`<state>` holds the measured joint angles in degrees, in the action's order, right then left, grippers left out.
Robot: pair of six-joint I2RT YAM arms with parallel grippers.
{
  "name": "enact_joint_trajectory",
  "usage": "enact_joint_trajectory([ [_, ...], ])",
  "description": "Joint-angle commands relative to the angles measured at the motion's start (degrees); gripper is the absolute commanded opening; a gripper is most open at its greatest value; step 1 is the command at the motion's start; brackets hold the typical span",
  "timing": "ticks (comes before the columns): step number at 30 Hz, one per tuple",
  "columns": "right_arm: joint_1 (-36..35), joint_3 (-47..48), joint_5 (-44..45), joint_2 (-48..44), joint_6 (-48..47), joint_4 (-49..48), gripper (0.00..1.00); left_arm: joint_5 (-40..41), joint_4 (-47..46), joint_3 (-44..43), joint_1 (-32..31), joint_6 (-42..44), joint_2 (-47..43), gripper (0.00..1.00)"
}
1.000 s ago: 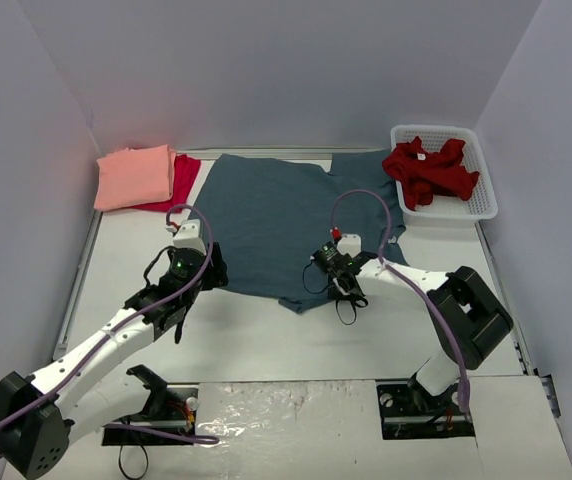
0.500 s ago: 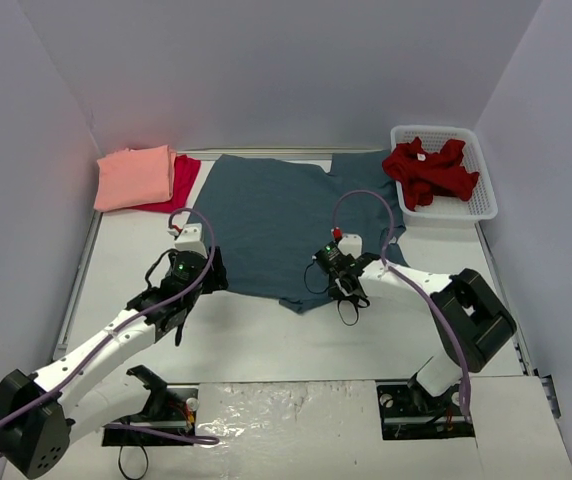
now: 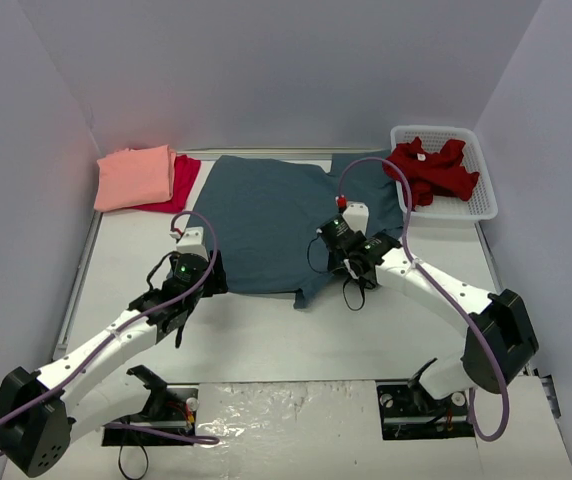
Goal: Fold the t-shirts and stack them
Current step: Flatten out the tshirt
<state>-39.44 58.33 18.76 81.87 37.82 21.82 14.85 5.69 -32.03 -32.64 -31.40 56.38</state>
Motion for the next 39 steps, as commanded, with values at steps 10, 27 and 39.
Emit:
enact_joint_trajectory([
  [10, 3.49, 20.14, 1.81, 15.16, -8.55, 3.75, 0.00, 2.02, 3.71, -1.19, -0.75, 1.60, -3.82, 0.59],
  [27, 10.26, 60.41, -11.81, 49.08, -20.42, 6.12, 0.41, 2.90, 3.62, -1.19, -1.19, 1.51, -1.28, 0.59],
  [39, 5.34, 33.56, -5.85, 30.74, -20.07, 0.94, 0.49, 3.08, 2.66, -2.25, -1.55, 1.43, 0.22, 0.59],
])
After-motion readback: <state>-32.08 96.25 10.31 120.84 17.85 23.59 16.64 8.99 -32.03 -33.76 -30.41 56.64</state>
